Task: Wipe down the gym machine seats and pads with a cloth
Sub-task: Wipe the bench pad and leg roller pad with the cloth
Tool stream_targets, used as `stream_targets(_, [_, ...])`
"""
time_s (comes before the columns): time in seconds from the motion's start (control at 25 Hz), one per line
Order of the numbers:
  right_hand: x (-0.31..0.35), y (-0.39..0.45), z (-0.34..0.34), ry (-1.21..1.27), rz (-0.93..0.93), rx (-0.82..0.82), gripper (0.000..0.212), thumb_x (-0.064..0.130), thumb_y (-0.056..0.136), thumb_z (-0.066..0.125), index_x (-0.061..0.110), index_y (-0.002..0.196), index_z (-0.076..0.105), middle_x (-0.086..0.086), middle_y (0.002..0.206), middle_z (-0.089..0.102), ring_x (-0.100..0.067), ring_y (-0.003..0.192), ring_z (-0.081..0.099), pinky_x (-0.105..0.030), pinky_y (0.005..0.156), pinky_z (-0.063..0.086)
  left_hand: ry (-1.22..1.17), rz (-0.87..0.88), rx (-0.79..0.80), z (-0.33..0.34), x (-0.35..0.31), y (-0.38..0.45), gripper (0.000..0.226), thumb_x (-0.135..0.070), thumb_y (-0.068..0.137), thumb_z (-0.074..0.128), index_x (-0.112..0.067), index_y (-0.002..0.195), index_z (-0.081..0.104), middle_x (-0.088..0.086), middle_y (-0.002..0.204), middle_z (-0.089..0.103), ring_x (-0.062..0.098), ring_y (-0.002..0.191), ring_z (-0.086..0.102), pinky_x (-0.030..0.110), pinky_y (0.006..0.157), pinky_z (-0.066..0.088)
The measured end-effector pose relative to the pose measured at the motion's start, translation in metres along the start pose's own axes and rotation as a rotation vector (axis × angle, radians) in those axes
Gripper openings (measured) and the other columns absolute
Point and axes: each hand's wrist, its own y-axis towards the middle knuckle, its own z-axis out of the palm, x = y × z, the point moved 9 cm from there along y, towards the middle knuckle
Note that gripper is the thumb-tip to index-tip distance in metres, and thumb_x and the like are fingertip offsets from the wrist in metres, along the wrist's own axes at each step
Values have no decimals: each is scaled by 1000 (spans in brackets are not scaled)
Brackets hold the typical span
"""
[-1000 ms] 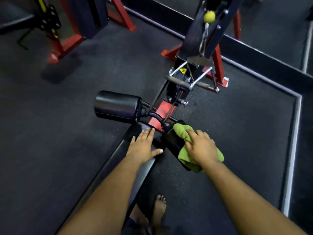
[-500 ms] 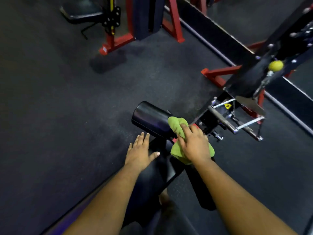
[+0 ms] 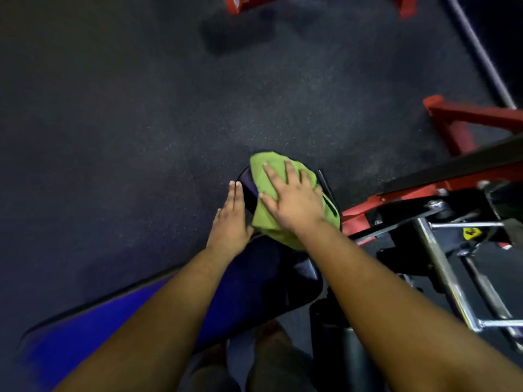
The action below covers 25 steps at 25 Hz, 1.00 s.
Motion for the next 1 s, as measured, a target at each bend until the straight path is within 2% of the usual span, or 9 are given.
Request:
stream_targets(0.16, [-2, 36, -3, 151, -83, 114, 68, 73, 93, 35, 56, 153, 8, -3, 167, 14, -37, 145, 27, -62, 103, 38, 24, -5, -12, 0, -2, 3, 105, -28, 91, 69, -14, 160, -9, 3, 169, -14, 24, 156, 6, 52, 122, 22])
stream_targets(0.28, [-43, -21, 5, 156, -59, 62, 67, 72, 94, 35, 54, 154, 11, -5, 165, 21, -35, 144, 31, -54, 106, 40, 100, 3, -16, -4, -3, 3, 104, -46, 93, 63, -15, 159, -11, 4, 168, -16, 22, 156, 0, 51, 125, 13])
stream_targets(0.4, [-91, -68, 7, 336, 92, -12, 62, 68, 94, 38, 46, 152, 32, -9, 156, 39, -35, 138, 39, -45, 109, 36, 229, 50, -13, -8, -9, 10, 102, -61, 93, 52, -17, 159, -12, 6, 167, -20, 22, 156, -6, 53, 125, 3])
stream_targets(0.48, [-93, -69, 0, 441, 97, -85, 61, 64, 94, 36, 40, 149, 42, -9, 148, 50, -33, 135, 43, -41, 109, 34, 243, 119, -45, -13, -35, 28, 93, -62, 94, 48, -23, 161, -3, 5, 169, -15, 23, 156, -9, 55, 123, -1])
stream_targets(0.56, [-69, -56, -1, 369, 16, -78, 59, 61, 97, 32, 41, 153, 35, -8, 152, 46, -32, 138, 39, -44, 110, 33, 258, 198, -62, -16, -69, 52, 79, -54, 98, 49, -27, 161, 11, -1, 170, -6, 22, 156, -10, 60, 123, 1])
stream_targets(0.68, [-55, -28, 12, 263, 67, 28, 58, 60, 101, 28, 48, 156, 13, -3, 164, 26, -31, 145, 27, -58, 109, 31, 27, 168, -94, -25, -63, 60, 80, -42, 100, 54, -21, 162, 8, -4, 169, -10, 18, 156, -9, 52, 125, 0])
stream_targets(0.76, [-49, -4, 11, 278, 95, 49, 59, 62, 100, 30, 48, 156, 14, -2, 164, 25, -34, 145, 29, -59, 108, 32, -124, 68, -173, -26, -17, 35, 82, -42, 101, 54, -17, 161, 6, -1, 169, -9, 19, 156, -5, 47, 126, 1])
stream_targets(0.84, [-30, 29, 9, 262, 49, 67, 61, 64, 99, 32, 48, 155, 15, -3, 164, 25, -36, 143, 31, -60, 108, 33, -103, -12, -92, -7, 16, 12, 85, -42, 101, 53, -16, 161, -1, 0, 169, -8, 17, 156, -3, 49, 126, 5])
stream_targets(1.0, [-11, 49, 4, 313, -42, 162, 64, 68, 96, 36, 54, 154, 10, 1, 167, 14, -34, 147, 24, -62, 109, 32, -66, -68, -48, 7, 9, 11, 89, -40, 101, 53, -15, 160, -9, 0, 169, -10, 15, 156, -3, 45, 125, 5])
